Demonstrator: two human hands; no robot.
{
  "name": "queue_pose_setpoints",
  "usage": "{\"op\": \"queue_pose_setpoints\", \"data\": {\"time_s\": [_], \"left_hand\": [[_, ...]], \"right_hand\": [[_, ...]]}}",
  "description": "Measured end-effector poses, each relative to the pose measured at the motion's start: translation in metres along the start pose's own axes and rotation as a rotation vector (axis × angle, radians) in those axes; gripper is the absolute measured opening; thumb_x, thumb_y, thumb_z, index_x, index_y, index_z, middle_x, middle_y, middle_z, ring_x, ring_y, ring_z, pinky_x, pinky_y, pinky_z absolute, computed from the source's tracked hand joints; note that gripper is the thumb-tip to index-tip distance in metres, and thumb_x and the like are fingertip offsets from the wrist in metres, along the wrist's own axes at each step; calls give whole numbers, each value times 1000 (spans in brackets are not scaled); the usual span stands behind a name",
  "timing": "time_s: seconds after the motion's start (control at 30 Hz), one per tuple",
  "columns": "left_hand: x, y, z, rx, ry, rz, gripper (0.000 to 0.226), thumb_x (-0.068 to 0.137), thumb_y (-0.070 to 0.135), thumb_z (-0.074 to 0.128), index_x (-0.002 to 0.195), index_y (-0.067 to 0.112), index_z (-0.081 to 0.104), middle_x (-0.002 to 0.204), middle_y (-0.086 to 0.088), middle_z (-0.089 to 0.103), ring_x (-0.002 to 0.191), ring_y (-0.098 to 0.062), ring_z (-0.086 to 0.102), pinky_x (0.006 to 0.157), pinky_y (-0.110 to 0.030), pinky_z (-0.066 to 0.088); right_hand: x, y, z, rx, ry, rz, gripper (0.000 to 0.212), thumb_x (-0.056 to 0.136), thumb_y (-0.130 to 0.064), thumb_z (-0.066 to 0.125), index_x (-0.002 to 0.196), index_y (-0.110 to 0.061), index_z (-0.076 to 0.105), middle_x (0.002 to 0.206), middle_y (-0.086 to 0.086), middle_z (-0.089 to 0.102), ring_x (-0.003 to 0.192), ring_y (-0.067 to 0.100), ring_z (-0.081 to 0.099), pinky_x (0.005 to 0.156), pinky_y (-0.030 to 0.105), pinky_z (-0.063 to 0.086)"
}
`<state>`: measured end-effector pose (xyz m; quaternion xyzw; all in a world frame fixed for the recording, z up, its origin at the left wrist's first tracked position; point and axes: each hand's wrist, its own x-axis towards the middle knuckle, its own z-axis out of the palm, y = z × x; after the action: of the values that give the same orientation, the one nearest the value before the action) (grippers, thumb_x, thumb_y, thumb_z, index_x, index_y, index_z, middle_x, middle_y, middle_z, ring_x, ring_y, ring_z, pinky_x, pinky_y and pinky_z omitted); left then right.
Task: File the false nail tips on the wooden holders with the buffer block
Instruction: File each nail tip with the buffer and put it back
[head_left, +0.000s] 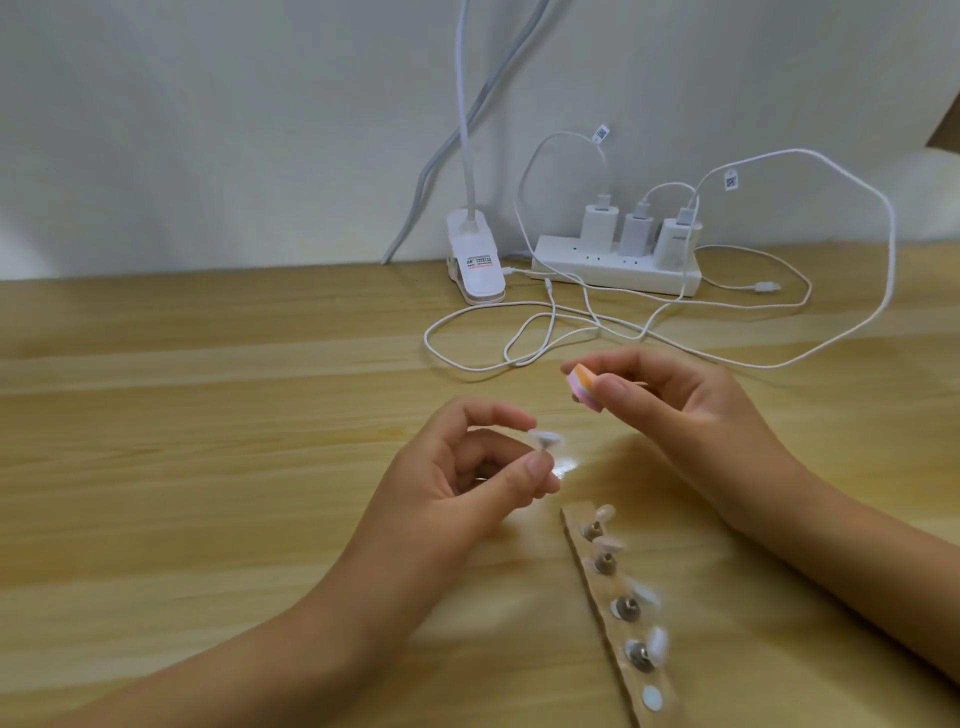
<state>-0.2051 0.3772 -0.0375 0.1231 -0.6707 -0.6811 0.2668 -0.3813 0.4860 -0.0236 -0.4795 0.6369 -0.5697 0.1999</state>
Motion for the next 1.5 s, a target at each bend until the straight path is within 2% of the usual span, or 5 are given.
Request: {"op": "queue_pose_setpoints", "data": {"time_s": [0.1,0.8,0.9,1.2,1.5], "left_hand": [[0,1,-1,1,-16,12,9,79,25,72,85,27,65,78,-3,73,75,-7,67,69,-13,49],[-2,2,4,98,10,16,12,71,27,77,75,26,65,82,4,75,78,-7,70,66,-12,49],[-3,1,5,132,23,24,16,70,31,79,74,28,64,82,2,75,77,-8,70,67,-15,51],[-5,1,4,169,26,31,16,72,27,80,77,24,65,85,3,76,82,-18,72,76,-30,56],[-6,2,5,167,10,37,19,68,35,76,75,22,63,81,1,75,73,-12,67,63,-17,49]], "right_hand": [[1,-3,2,106,7,16,37,77,-50,65,100,-24,77,93,-4,76,88,2,68,81,14,50],[-10,-19,11,196,-131,-46,22,79,-44,65,87,-25,74,85,-5,71,80,5,66,77,15,51],[-9,-13,10,87,-163,-6,17,76,-37,77,87,-25,73,85,1,71,81,16,67,77,25,55],[-7,-8,8,93,-129,-6,27,71,-45,69,80,-19,72,80,-6,73,76,2,64,70,12,47],[-10,-11,12,168,-122,-105,16,75,-36,71,84,-25,65,76,-8,66,73,5,61,69,16,46]]}}
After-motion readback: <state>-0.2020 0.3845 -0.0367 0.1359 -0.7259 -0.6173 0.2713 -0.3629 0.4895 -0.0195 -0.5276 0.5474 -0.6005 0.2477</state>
